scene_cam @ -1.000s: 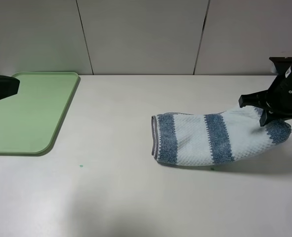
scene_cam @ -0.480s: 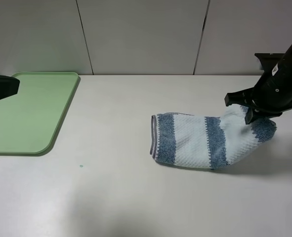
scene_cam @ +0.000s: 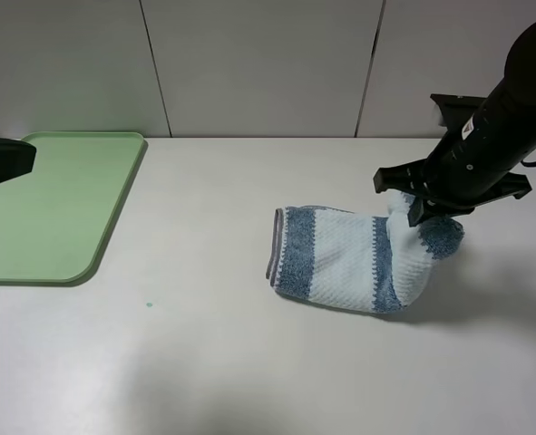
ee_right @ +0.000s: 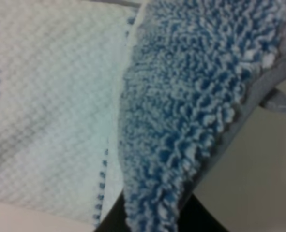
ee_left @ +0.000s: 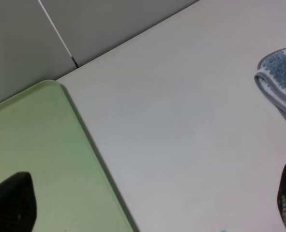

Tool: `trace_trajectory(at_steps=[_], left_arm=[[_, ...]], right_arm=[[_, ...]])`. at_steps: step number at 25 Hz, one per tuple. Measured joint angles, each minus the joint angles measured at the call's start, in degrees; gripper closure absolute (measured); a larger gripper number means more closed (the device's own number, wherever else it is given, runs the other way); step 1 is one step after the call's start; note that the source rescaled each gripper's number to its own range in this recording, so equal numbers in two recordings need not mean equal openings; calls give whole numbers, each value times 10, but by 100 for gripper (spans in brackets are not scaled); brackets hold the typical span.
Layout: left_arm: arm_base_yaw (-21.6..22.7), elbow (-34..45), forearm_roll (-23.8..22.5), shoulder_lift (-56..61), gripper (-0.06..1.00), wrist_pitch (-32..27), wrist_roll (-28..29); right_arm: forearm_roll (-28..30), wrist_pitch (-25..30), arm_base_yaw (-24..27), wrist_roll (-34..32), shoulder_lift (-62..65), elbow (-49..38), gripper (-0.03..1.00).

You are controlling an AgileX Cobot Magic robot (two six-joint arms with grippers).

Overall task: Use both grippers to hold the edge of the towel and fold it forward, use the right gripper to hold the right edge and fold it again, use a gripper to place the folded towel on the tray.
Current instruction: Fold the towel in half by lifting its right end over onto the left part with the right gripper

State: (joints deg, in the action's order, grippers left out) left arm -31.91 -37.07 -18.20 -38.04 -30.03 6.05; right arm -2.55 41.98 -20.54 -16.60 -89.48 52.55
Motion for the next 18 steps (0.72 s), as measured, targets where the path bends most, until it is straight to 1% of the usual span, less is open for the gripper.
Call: trace_trajectory(at_steps=[10, 18], left_arm=[[0, 0, 0, 0, -6, 0, 0], [0, 0, 0, 0, -6, 0, 0]], right_arm=[[-39, -36, -45, -5, 0, 0, 92], [-56, -84, -78, -17, 0, -1, 92]])
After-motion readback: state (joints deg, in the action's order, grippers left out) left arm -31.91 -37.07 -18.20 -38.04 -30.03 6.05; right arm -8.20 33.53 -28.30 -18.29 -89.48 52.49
